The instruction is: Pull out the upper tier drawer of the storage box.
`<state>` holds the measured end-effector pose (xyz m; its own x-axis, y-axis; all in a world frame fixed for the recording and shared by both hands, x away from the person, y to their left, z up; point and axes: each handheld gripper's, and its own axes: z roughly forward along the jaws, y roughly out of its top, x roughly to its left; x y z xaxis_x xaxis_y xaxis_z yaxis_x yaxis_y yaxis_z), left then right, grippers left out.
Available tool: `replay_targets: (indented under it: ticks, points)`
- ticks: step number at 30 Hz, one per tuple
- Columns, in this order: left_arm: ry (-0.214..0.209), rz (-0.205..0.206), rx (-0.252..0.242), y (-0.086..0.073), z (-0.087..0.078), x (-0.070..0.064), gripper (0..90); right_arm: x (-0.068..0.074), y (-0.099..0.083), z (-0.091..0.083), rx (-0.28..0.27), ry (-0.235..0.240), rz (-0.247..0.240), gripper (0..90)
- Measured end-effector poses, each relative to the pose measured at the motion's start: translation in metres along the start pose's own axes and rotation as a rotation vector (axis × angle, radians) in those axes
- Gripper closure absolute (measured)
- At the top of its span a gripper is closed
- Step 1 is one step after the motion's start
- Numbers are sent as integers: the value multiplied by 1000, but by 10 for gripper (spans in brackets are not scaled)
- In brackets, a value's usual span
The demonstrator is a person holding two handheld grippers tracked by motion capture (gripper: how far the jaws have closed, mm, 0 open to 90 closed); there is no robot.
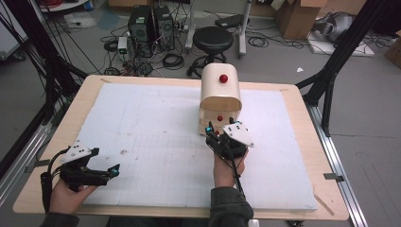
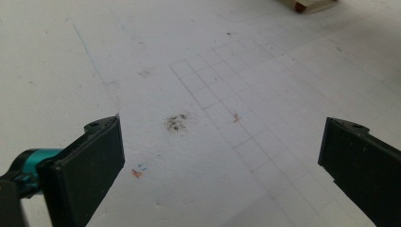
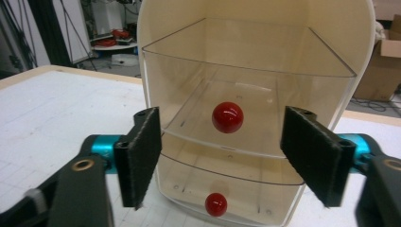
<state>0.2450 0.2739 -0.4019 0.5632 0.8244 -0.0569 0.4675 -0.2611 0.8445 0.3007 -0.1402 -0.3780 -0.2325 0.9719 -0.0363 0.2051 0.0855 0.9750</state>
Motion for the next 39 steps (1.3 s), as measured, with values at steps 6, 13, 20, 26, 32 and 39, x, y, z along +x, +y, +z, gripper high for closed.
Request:
replay_targets:
  ticks: [6, 13, 20, 26, 32, 39]
  points:
    - [1, -3, -2, 0, 0, 0, 17, 2, -1, 4, 3, -37, -9, 422]
    - [1, -2, 2, 0, 2, -1, 17, 6, -2, 6, -3, -77, -30, 529]
    - [2, -5, 2, 0, 1, 0, 17, 12, -3, 8, -6, -116, -56, 620]
    - [3, -1, 3, 1, 1, 0, 17, 14, -3, 10, -5, -132, -63, 668]
    - [4, -1, 2, 1, 1, 0, 17, 14, -4, 11, -1, -132, -55, 717]
    - [4, -2, 1, 1, 1, -1, 17, 13, -4, 11, -1, -130, -54, 724]
